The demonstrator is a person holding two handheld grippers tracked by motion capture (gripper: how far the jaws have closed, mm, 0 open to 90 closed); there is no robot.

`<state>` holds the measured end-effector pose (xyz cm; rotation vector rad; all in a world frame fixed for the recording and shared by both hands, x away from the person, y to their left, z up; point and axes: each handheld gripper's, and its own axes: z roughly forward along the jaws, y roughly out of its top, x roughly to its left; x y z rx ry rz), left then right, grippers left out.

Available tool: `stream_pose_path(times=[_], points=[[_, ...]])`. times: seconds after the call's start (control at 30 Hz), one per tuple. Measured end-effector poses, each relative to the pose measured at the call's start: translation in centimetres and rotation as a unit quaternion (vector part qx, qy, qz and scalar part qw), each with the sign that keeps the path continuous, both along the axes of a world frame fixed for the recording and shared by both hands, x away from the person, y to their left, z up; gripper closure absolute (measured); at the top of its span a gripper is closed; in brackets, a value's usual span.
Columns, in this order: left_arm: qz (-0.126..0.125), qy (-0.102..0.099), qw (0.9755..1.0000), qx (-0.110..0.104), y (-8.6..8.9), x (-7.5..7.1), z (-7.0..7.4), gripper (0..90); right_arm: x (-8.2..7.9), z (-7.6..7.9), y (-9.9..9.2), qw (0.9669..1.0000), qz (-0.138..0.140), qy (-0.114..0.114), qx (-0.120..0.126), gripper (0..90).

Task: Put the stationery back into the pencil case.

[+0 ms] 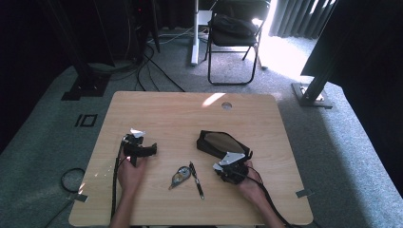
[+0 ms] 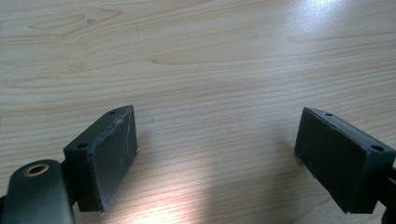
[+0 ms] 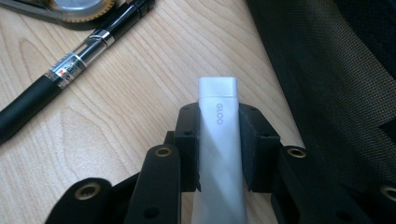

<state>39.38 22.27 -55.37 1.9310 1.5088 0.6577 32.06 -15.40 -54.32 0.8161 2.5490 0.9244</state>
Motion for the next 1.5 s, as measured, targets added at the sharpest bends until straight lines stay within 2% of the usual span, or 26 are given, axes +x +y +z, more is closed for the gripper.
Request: stream_pose_path(times=[0.47,1.5], points=[[0.0,0.0,1.0,0.0,0.0,0.0,0.0,13.4,-0.3,0.8,-0.1,0.9999,0.0,-0.007,0.013,71.3],[0.0,0.0,1.0,0.0,0.0,0.0,0.0,13.4,-0.9,2.4,-0.4,0.9994,0.0,-0.029,0.021,71.3]])
